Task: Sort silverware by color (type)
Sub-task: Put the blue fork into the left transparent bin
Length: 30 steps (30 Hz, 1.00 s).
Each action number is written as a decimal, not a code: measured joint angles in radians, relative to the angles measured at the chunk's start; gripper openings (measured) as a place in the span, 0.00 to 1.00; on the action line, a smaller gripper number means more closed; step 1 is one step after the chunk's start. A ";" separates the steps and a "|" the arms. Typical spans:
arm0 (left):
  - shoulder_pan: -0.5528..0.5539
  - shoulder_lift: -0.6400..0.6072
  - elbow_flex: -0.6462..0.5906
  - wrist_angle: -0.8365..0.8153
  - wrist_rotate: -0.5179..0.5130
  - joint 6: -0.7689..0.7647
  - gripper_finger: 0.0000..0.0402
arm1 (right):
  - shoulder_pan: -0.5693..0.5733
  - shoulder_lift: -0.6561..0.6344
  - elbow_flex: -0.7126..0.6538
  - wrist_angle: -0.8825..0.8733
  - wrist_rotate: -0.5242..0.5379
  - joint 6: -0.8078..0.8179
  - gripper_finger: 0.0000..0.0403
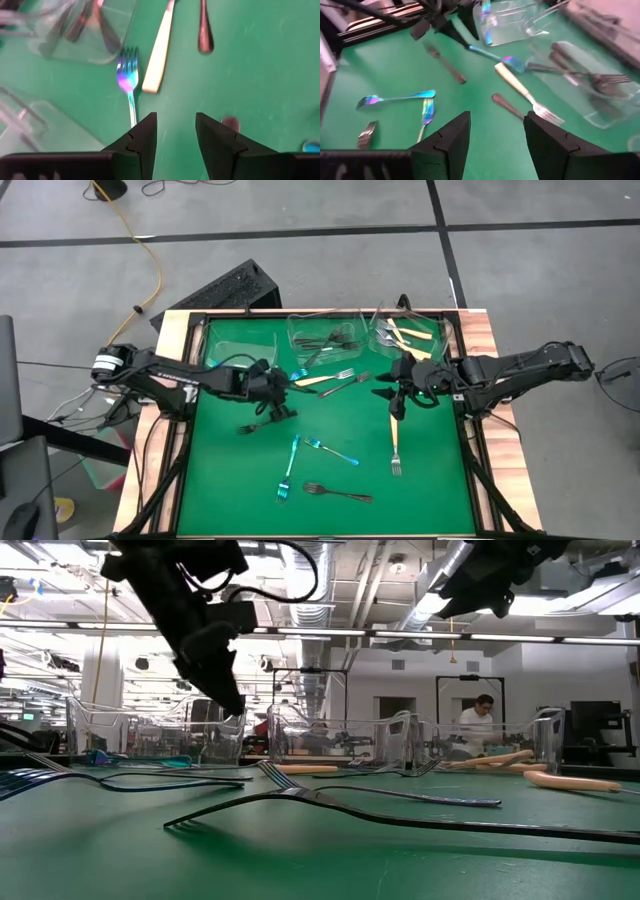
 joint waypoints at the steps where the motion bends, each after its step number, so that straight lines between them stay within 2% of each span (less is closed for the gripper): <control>1: 0.009 0.002 0.001 0.010 0.008 0.009 0.30 | 0.000 0.000 0.000 0.004 0.018 0.000 0.51; 7: 0.022 0.001 0.001 0.031 0.014 0.008 0.30 | -0.006 0.000 0.000 0.105 0.111 -0.021 0.51; 12: 0.022 0.001 0.001 0.031 0.024 -0.011 0.30 | 0.005 0.000 0.000 0.174 0.111 -0.023 0.51; 30: 0.022 0.001 0.001 0.033 0.034 0.053 0.30 | 0.022 0.000 0.000 0.171 0.111 0.019 0.51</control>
